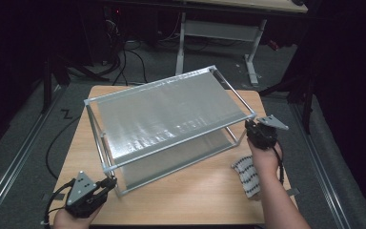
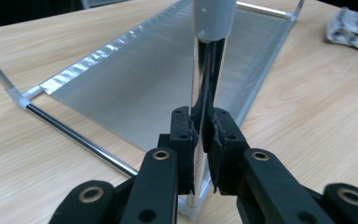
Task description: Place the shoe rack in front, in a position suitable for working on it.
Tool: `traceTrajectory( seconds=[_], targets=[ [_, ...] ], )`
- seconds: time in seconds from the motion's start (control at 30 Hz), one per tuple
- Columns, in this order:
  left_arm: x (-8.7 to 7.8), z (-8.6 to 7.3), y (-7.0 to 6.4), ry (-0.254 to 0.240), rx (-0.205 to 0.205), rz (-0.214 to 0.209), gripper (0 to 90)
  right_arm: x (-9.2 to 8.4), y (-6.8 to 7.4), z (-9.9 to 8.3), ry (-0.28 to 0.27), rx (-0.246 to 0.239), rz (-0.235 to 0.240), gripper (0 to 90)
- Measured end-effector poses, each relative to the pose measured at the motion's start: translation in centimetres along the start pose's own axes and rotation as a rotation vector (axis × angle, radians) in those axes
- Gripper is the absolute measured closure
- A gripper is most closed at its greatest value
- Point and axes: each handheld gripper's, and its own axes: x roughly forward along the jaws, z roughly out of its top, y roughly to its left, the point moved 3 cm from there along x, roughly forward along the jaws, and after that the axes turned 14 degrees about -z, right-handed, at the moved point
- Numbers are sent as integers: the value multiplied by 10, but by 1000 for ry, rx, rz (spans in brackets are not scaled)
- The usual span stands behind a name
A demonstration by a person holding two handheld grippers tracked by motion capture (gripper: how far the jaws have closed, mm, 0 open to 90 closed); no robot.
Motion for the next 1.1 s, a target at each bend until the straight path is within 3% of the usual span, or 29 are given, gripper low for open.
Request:
traceTrajectory(
  seconds=[0.2,0.33,0.5,0.93,1.1],
  targets=[
    [22,9,-19,0,22,-46,811,-10,-39,-16,-21,60,-34,799],
    [29,11,-23,-20,8,-46,810,-15,-52,-23,-28,69,-50,798],
    [33,7,-29,-64,29,-38,811,-16,-59,-27,-21,85,-54,796],
    [41,8,-41,-68,68,-94,811,1,-65,-26,3,77,-83,786],
    [41,8,-40,-78,71,-99,810,1,-65,-27,16,70,-76,643]
  ],
)
